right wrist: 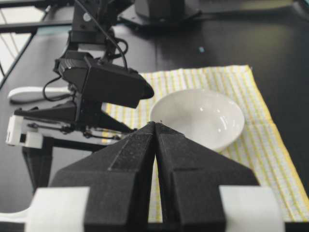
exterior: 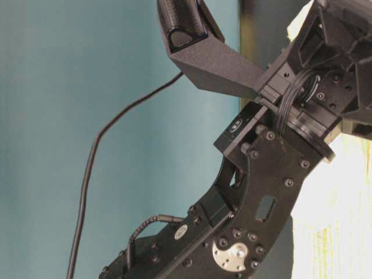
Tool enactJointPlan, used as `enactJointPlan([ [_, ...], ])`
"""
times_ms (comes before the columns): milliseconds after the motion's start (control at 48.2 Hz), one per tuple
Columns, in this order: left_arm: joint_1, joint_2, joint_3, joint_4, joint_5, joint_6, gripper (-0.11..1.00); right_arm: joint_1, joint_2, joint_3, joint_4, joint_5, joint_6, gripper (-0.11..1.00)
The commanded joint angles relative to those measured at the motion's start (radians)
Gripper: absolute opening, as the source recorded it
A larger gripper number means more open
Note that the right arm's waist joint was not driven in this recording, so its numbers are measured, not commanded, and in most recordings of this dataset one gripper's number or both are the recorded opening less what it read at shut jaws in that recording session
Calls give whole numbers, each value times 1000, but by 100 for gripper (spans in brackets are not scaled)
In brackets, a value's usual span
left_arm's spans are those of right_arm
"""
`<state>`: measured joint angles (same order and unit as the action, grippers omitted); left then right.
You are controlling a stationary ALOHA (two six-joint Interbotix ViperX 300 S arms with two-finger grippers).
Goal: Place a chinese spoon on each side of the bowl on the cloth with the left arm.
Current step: 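Carry the spoon onto the cloth and lower it right of the bowl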
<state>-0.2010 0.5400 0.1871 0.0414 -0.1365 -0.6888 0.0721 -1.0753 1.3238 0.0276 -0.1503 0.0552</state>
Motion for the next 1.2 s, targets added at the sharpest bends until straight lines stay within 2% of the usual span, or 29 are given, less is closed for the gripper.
enactJointPlan([
  [0,-3,-8,-20,5,-3,2,59,0,5,-6,2,-5,8,-1],
  [166,5,-35,-29,5,3,3,17,0,3,-5,2,-5,8,-1],
  [228,14,-57,-29,5,11,5,6,0,3,-6,3,-5,8,-1],
  [353,43,-114,-37,3,95,6,6,0,3,-5,3,-5,8,-1],
  [477,94,-189,-69,5,293,26,6,0,3,-5,2,-5,8,-1],
  [560,132,-232,-83,5,396,94,6,0,3,-5,2,-5,8,-1],
  [602,156,-253,-94,6,446,158,6,0,3,-5,2,-5,8,-1],
  [685,199,-272,-114,6,505,236,6,0,3,-6,2,-5,8,-1],
  [788,255,-275,-132,5,538,285,6,0,3,-5,2,-5,8,-1],
  [933,316,-247,-130,5,511,353,6,0,3,2,2,-5,8,-1],
  [1058,325,-207,-130,5,460,393,6,0,3,3,2,-5,6,-1],
  [1182,330,-172,-124,6,442,402,6,0,3,5,2,-5,6,-1],
])
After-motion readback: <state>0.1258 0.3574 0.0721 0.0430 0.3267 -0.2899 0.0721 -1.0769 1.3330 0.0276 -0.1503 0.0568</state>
